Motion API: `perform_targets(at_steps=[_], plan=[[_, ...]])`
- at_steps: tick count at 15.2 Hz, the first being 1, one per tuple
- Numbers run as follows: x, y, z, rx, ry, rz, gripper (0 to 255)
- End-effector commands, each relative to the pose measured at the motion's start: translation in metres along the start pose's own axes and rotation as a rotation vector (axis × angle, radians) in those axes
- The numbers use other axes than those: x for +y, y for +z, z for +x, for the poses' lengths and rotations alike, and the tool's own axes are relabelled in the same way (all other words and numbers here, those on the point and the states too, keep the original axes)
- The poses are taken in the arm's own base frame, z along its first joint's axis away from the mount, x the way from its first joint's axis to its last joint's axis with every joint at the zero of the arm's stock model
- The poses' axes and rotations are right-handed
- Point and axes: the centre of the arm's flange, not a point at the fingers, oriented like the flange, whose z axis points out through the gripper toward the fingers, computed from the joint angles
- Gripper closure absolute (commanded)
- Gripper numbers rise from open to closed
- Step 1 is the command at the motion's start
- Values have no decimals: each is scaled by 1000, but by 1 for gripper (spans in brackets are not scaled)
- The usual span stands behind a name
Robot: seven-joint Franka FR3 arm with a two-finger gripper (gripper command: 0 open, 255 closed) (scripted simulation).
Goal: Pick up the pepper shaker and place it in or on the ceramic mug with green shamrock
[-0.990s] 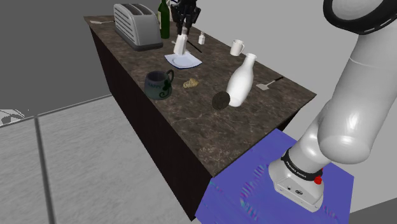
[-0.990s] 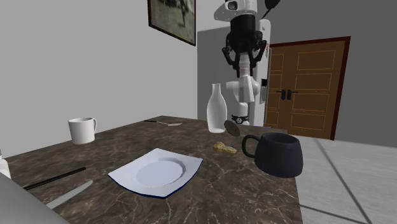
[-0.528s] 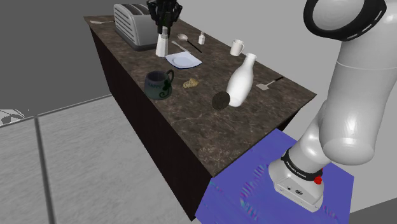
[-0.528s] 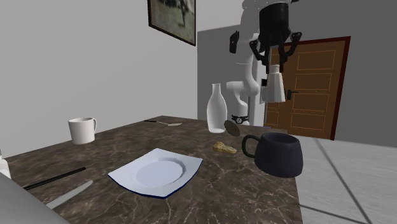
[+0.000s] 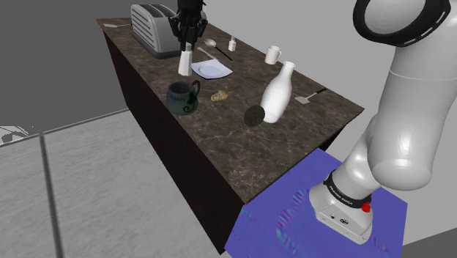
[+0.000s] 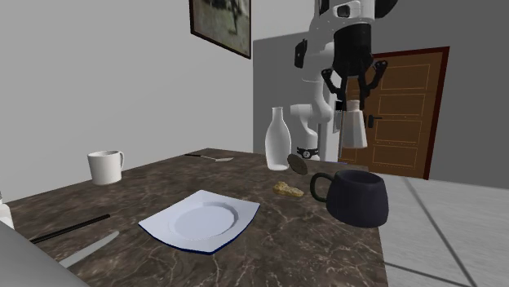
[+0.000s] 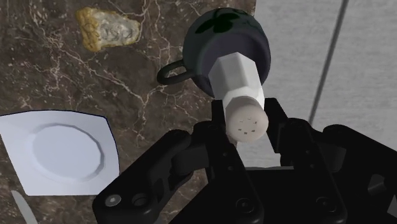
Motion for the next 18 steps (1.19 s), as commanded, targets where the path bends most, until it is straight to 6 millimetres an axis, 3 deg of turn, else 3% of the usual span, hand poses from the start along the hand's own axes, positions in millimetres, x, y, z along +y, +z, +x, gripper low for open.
perform_targets(at_steps=[1, 12, 18], plan=[[2, 11, 0, 1, 0, 0, 255], [7, 69, -1, 1, 0, 0, 255], [7, 69, -1, 1, 0, 0, 255]])
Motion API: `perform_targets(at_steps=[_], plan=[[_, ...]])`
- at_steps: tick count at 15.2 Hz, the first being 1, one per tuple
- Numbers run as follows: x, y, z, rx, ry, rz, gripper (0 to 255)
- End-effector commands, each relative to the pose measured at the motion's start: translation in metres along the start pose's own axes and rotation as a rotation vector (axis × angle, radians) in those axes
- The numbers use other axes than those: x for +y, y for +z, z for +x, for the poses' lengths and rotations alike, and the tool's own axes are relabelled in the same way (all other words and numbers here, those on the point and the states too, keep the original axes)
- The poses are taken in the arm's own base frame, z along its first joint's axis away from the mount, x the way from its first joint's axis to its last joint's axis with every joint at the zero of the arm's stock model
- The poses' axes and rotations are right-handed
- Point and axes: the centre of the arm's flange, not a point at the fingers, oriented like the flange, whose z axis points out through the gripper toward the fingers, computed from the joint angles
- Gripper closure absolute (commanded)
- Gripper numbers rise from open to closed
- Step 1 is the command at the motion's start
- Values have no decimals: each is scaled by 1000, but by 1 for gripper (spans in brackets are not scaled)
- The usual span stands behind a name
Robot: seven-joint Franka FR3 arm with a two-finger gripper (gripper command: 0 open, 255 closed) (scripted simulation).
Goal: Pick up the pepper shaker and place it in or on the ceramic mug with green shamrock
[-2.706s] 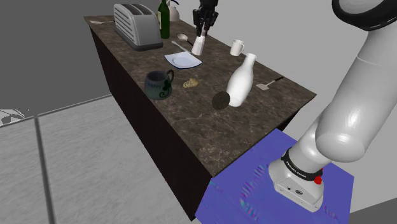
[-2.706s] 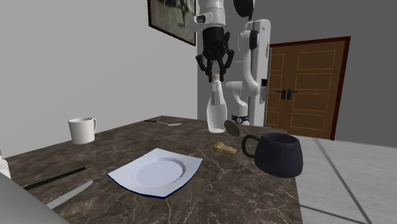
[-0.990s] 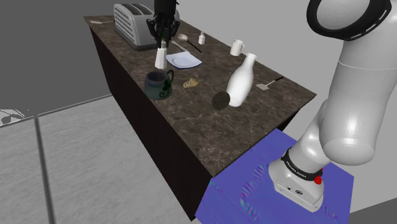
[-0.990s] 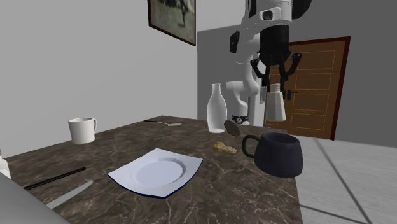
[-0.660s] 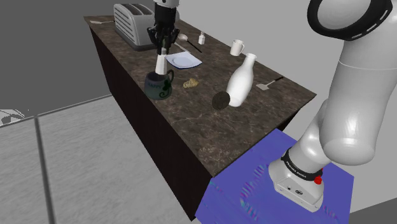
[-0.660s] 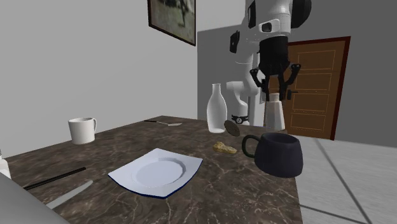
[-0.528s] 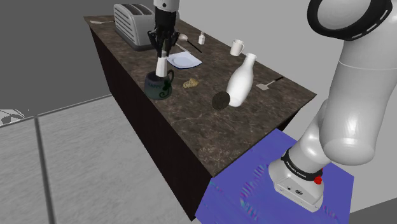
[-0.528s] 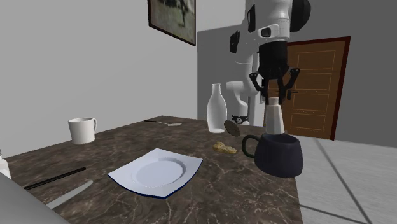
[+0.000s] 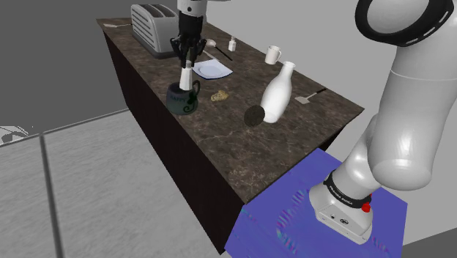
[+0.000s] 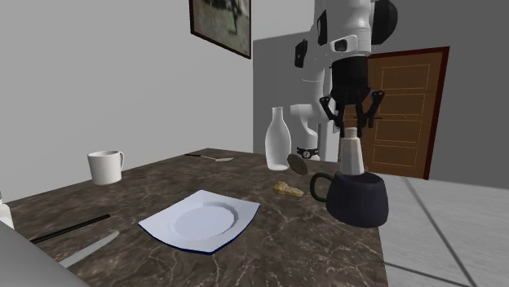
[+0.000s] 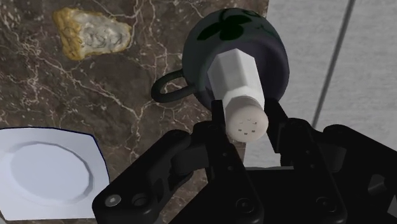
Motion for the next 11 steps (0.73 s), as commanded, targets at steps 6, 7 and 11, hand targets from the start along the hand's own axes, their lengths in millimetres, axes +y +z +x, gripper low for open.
perform_targets(at_steps=[6, 7, 11], plan=[[0, 7, 1, -10, 0, -3, 0], [1, 6, 0, -10, 1, -3, 0], [1, -44, 1, -10, 1, -3, 0]])
